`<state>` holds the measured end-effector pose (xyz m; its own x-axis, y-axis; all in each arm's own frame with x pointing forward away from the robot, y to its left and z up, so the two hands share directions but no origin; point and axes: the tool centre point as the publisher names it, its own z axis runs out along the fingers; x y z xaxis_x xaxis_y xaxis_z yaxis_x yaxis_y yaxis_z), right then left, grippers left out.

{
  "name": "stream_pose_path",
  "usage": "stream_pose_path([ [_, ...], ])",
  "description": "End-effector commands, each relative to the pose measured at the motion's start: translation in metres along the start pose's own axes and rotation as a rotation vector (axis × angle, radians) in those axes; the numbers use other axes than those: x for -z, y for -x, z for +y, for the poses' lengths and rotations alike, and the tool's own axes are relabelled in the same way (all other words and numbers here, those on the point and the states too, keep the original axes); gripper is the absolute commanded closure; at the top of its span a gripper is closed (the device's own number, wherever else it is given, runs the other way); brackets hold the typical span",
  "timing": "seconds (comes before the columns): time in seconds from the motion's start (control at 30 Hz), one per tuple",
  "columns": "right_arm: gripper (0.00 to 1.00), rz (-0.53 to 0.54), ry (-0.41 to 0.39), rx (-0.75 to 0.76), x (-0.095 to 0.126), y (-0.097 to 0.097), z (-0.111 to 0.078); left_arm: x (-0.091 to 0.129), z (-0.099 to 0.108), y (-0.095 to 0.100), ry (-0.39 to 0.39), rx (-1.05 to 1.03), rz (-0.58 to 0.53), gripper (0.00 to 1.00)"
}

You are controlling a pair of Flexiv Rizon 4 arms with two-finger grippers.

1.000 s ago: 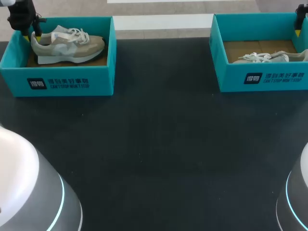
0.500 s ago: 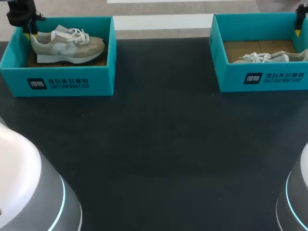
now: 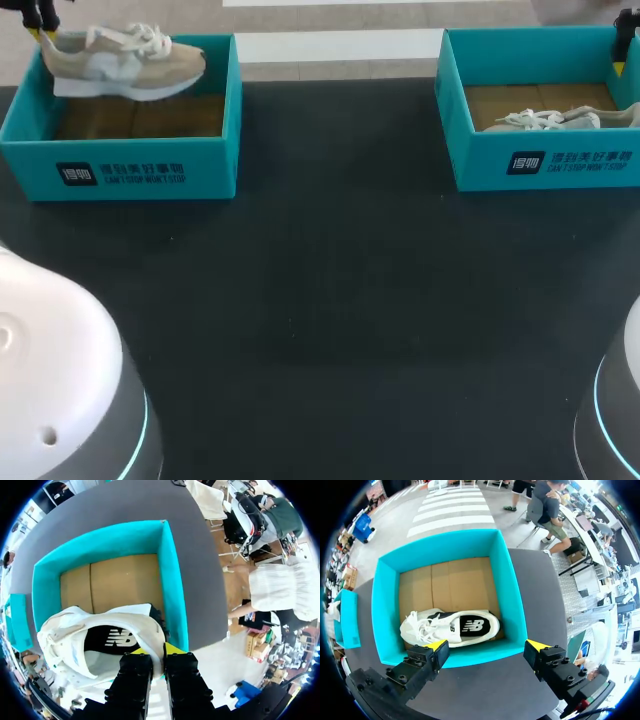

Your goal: Take the shoe out of the shoebox, open the shoe tongue, remove and reinsert the insole, then place the shoe into the shoebox

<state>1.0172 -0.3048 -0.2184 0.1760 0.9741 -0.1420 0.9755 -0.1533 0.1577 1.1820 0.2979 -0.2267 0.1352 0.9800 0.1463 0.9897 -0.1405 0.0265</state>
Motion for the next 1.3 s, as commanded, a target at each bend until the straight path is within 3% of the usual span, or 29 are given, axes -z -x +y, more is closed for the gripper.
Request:
stream_pose_path([
  [0.03,0.0,0.002,0.003,-0.001,0.0,0.0,-0.001,0.052,-0.047,0.006,0.101,-0.037,0.052,1.0],
  [0.13,0.0,0.002,0.003,-0.001,0.0,0.0,-0.001,0.066,-0.052,0.002,0.142,-0.032,0.075,1.0],
  [0.87,0.0,0.002,0.003,-0.001,0.0,0.0,-0.001,0.066,-0.052,0.002,0.142,-0.032,0.075,1.0],
  [1.13,0.0,0.002,0.003,-0.001,0.0,0.0,-0.001,0.105,-0.083,0.028,0.151,0.028,0.103,1.0],
  [1.3,0.0,0.002,0.003,-0.001,0.0,0.0,-0.001,0.126,-0.1,0.039,0.114,0.094,0.087,1.0],
])
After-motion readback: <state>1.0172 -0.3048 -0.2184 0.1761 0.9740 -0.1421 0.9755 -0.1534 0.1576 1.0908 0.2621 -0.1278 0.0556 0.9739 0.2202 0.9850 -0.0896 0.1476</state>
